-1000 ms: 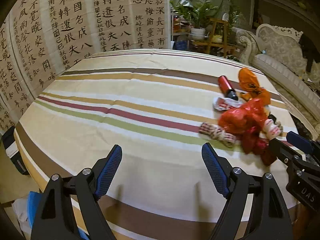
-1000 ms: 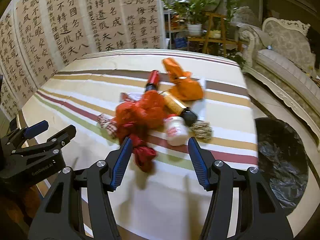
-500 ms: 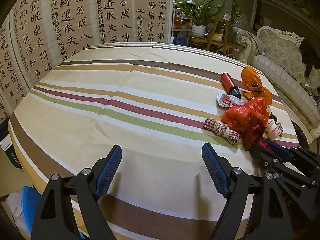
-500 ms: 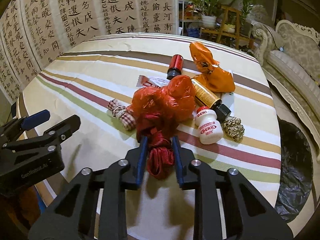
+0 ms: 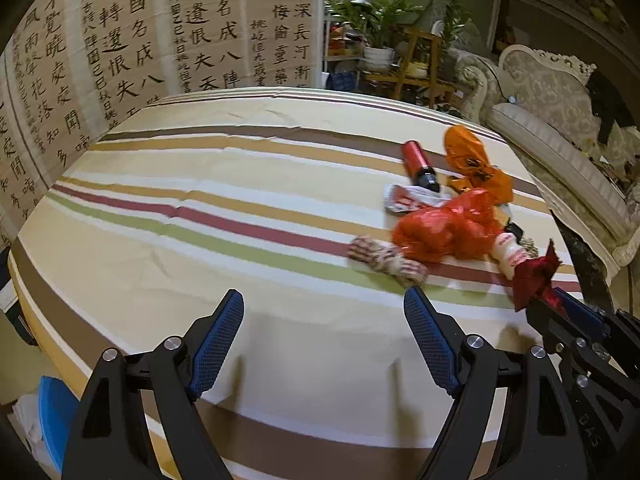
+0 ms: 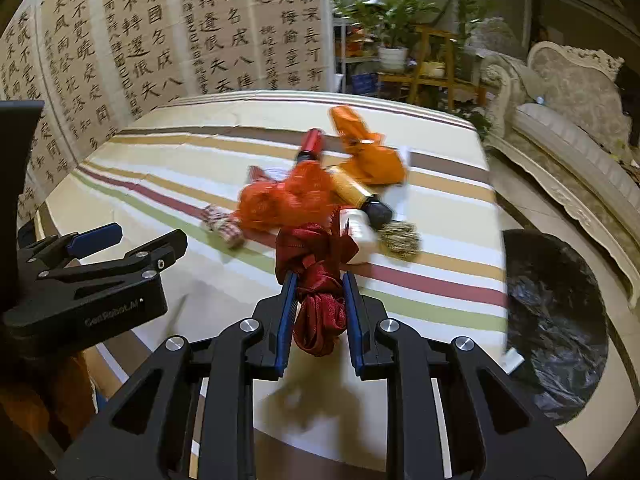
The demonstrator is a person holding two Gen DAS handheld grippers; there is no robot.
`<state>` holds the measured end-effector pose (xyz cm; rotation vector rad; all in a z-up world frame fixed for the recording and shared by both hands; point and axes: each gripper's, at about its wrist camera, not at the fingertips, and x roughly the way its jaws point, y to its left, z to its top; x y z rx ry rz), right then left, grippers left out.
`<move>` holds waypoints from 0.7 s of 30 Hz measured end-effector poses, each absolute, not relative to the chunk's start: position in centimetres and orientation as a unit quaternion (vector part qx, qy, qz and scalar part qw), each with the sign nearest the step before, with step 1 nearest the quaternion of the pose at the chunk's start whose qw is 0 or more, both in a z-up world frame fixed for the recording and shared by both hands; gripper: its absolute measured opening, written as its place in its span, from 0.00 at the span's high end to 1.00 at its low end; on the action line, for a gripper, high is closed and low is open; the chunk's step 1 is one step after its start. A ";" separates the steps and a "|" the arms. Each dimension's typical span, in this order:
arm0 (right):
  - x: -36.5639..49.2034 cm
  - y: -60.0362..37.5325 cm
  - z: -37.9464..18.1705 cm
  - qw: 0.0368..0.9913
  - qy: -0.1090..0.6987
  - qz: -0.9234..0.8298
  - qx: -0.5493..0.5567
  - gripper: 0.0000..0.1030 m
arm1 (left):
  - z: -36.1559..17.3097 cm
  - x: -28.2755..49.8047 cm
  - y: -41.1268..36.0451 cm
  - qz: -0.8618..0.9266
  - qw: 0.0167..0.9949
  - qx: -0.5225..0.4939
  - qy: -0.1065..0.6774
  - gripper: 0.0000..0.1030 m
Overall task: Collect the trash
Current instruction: 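Grasp the checkered twine bundle with left gripper while right holds red ribbon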
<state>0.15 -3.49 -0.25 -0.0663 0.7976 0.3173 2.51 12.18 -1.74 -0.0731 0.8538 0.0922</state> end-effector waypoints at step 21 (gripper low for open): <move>0.9 -8.7 -1.0 0.914 0.385 0.130 0.019 0.78 | -3.7 5.3 11.7 0.077 0.881 -0.031 0.466 0.22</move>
